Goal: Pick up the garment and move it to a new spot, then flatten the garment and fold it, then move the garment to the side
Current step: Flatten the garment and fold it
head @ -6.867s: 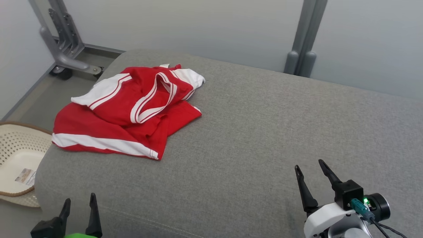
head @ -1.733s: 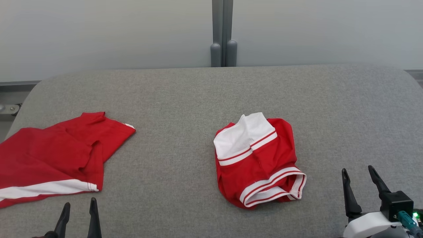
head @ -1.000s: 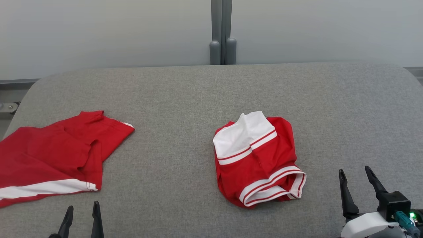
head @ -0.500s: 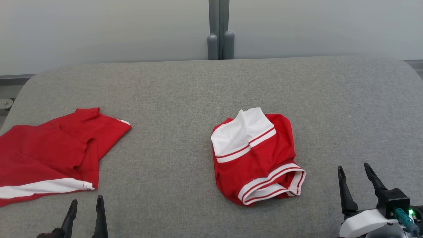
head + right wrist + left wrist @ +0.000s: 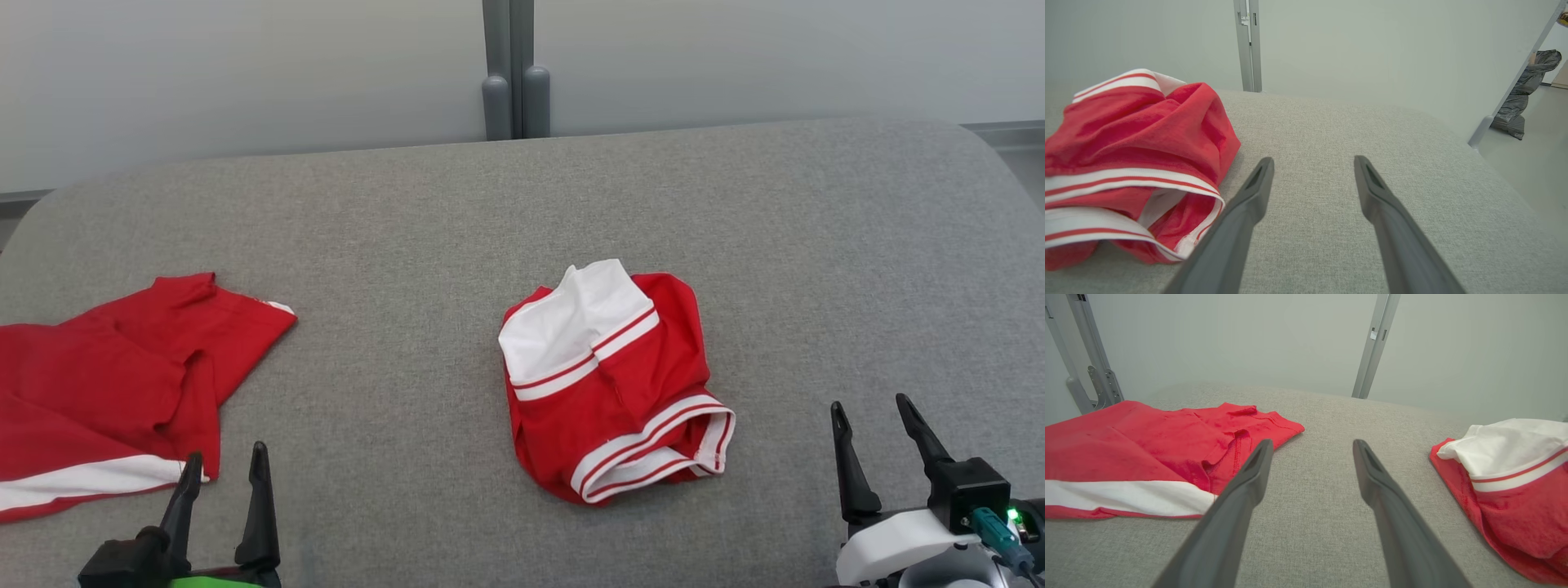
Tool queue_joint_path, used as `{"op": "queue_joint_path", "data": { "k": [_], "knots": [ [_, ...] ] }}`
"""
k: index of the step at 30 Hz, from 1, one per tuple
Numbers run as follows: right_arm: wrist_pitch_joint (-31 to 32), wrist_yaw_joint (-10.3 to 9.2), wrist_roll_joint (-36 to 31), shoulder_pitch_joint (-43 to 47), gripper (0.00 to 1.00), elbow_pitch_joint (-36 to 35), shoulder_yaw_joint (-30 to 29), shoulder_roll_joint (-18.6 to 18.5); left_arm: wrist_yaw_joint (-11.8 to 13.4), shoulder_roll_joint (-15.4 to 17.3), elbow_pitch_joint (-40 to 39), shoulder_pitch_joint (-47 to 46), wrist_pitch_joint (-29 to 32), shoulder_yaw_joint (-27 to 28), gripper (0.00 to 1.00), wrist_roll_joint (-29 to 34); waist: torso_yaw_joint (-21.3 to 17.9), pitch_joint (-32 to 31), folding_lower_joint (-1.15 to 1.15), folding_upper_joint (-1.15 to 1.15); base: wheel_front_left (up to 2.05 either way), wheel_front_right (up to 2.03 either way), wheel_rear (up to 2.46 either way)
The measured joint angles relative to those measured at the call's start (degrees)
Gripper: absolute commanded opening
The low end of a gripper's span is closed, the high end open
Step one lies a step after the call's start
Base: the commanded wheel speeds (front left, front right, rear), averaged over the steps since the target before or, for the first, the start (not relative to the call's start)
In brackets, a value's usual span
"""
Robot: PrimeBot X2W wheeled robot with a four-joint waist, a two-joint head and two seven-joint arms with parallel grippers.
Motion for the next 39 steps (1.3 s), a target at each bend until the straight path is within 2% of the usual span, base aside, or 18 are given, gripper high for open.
{"op": "queue_joint_path", "data": {
  "k": [4,9,17,23,30,31,32,33,34,39],
  "knots": [
    [0.0,0.0,0.0,-0.62,1.0,-0.07,0.51,-0.07,-0.12,0.51,0.07,-1.98,0.69,-2.47,1.0,-0.57,-0.66,0.31,0.0,0.0,0.0,0.0,0.0],
    [0.0,0.0,0.0,-2.12,1.0,-0.59,1.36,-0.21,-0.16,0.02,0.88,-7.83,4.22,-8.6,1.0,-3.0,-1.99,1.31,0.0,0.0,0.0,0.0,0.0],
    [0.0,0.0,0.0,-3.67,1.0,-1.2,1.48,0.65,-0.18,-1.83,9.6,-18.81,12.36,-19.38,1.0,-10.0,-5.15,3.96,0.0,0.0,0.0,0.0,0.0],
    [0.0,0.0,-0.01,-3.97,1.0,-1.18,0.9,1.41,-0.19,-1.92,17.37,-22.32,15.14,-21.92,1.0,-12.37,-8.48,5.67,0.0,0.0,0.0,0.0,0.0],
    [0.0,0.0,-0.08,-3.96,1.0,-1.19,0.1,1.72,-0.19,-1.2,20.51,-23.87,15.36,-24.76,0.99,-15.91,-11.21,7.15,0.0,0.0,0.0,0.0,0.0],
    [0.0,0.0,-0.08,-3.96,1.0,-1.18,0.07,1.76,-0.19,-0.96,20.74,-24.04,15.21,-25.15,0.75,-16.44,-11.39,7.31,0.0,0.0,0.0,0.0,0.0],
    [0.0,0.0,-0.08,-3.98,1.0,-1.16,-0.01,1.79,-0.19,-0.75,20.9,-24.25,15.06,-25.6,0.36,-16.9,-11.5,7.44,0.0,0.0,0.0,0.0,0.0],
    [0.0,0.0,-0.08,-3.99,1.0,-1.14,-0.07,1.85,-0.19,-0.63,20.91,-24.43,15.03,-26.13,0.05,-17.24,-11.56,7.51,0.0,0.0,0.0,0.0,0.0],
    [0.0,0.0,-0.08,-4.0,1.0,-1.11,-0.11,1.91,-0.19,-0.59,20.74,-24.57,14.68,-26.71,0.0,-17.73,-11.54,7.49,0.0,0.0,0.0,0.0,0.0],
    [0.0,0.0,-0.08,-4.02,1.0,-0.85,-0.29,2.26,-0.19,0.07,18.55,-24.97,14.28,-29.08,0.0,-20.41,-10.92,7.18,0.0,0.0,0.0,0.0,0.0]
  ]
}}
